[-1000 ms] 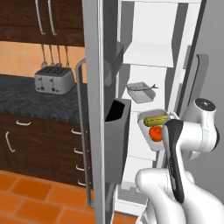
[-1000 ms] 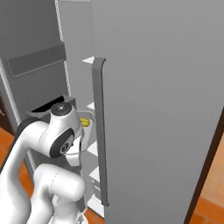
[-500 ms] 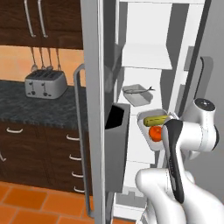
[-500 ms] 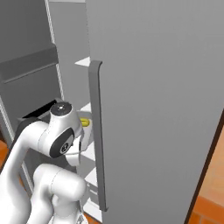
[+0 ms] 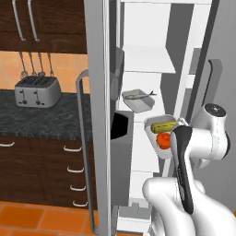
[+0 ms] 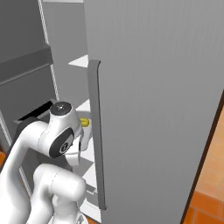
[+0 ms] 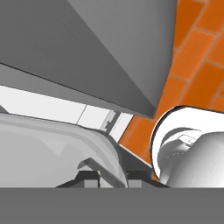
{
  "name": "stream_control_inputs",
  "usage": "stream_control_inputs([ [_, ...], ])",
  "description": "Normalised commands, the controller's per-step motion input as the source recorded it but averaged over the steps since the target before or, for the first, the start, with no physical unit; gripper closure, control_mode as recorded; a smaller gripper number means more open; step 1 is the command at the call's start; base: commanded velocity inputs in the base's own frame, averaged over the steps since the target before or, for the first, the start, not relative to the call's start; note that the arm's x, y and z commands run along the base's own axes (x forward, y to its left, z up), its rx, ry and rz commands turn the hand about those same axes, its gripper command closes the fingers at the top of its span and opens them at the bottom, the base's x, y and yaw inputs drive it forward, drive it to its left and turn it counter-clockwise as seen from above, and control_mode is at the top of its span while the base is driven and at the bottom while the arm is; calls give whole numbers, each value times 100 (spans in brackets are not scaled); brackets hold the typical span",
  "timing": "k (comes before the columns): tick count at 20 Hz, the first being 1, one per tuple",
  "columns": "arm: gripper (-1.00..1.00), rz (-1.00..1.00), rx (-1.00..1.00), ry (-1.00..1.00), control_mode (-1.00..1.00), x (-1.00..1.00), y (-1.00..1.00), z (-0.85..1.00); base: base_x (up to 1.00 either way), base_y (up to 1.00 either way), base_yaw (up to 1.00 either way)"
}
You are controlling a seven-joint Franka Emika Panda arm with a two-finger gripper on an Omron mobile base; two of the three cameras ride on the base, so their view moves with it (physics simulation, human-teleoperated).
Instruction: Take the meat container that has the fish and place it on the second highest rack of the freezer. Then take the vegetable container that has the squash and cucumber and place it on the highest rack of the freezer.
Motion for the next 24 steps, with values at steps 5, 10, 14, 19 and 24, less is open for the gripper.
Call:
stream_control_inputs([
  [5,100,-2,0,-11,-100,2,17,9,0,0,0],
  [10,100,0,1,-24,-100,1,3,35,0,0,0],
  [14,100,-6,1,-18,-100,13,0,30,0,0,0],
  [19,100,-11,4,-9,-100,36,0,50,0,0,0],
  [24,100,-7,5,-5,-100,46,0,65,0,0,0],
])
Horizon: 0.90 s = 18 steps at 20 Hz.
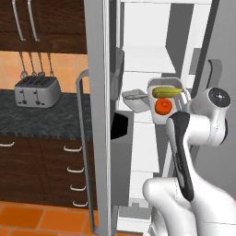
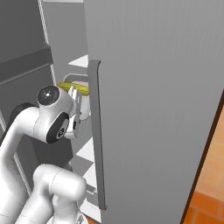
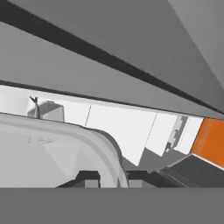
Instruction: Take the meat container that has the fish and place it on the second highest rack of the freezer. Then take the vegetable container that has the squash and cucumber and place it on the highest rack of the freezer.
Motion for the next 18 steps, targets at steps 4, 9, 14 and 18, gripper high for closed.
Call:
stream_control_inputs([
  [4,100,-3,4,0,-100,61,0,53,0,0,0],
  [9,100,0,0,0,-100,63,0,41,0,0,0],
  [14,100,0,0,0,-100,59,0,46,0,0,0],
  [18,100,-2,0,0,-100,49,0,34,0,0,0],
])
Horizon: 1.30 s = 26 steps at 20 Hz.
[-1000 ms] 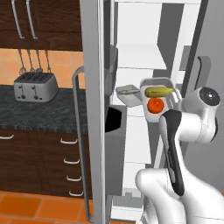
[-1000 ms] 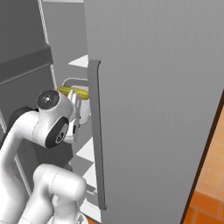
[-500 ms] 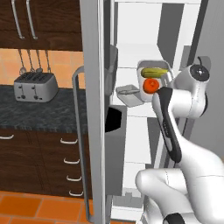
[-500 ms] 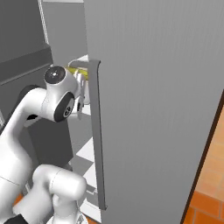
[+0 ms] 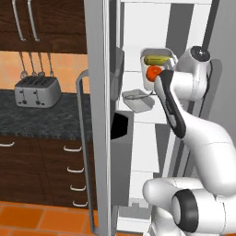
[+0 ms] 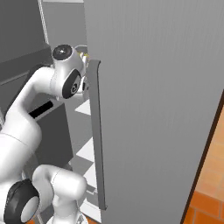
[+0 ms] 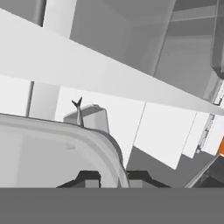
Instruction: Take the meat container that has the fish and place it on the second highest rack of the freezer. Then take the vegetable container that has the squash and cucumber and place it on the highest rack of the freezer.
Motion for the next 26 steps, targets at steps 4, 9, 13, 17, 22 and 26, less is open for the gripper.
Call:
stream_control_inputs([
  [4,100,-6,0,0,-100,46,0,27,0,0,0],
  [9,100,-10,0,-2,-100,61,0,15,0,0,0],
  [13,100,-11,0,0,-100,79,0,7,0,0,0],
  [17,100,-8,0,0,-100,81,0,13,0,0,0],
  [22,100,-9,0,0,-100,91,-1,15,0,0,0],
  [26,100,-6,0,0,-100,92,-5,1,0,0,0],
])
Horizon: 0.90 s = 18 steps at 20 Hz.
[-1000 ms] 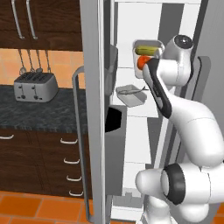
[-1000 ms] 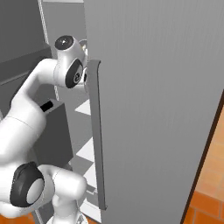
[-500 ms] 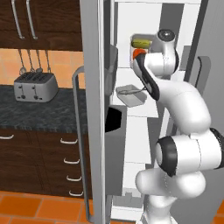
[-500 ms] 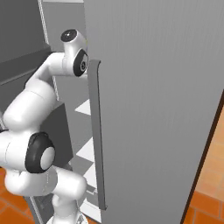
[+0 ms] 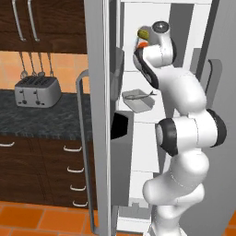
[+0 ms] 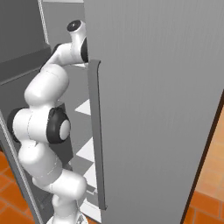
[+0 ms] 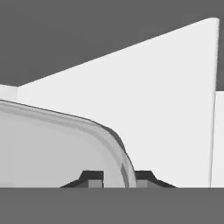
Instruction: Take the meat container that has the fish and place it on the second highest rack of the freezer. Then take the vegetable container that has the squash and cucumber and place it on the highest rack of the freezer.
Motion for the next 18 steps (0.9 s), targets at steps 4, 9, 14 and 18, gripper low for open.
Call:
stream_control_inputs([
  [4,-100,-3,-2,0,-100,84,0,-13,0,0,0],
  [9,-100,0,-2,-3,-100,2,-1,0,0,0,0],
  [14,-100,0,-5,-13,-100,-63,0,-10,0,0,0],
  [18,-100,0,-5,-2,-100,-100,0,-35,0,0,0],
])
